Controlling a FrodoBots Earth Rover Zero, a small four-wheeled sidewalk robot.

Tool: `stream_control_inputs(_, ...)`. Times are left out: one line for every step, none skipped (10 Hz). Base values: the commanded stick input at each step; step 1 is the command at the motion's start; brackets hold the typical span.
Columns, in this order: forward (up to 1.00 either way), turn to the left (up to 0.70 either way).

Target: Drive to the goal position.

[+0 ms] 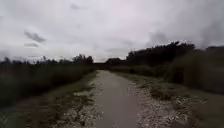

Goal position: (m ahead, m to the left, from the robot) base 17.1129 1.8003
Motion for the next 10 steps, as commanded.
stream_control_inputs(0.70,0.00)
stream_control_inputs(0.70,0.00)
stream_control_inputs(0.70,0.00)
stream_control_inputs(0.70,0.00)
stream_control_inputs(0.70,0.00)
stream_control_inputs(0.70,0.00)
stream_control_inputs(0.70,0.00)
stream_control_inputs(0.70,0.00)
stream_control_inputs(0.70,0.00)
stream_control_inputs(0.70,0.00)
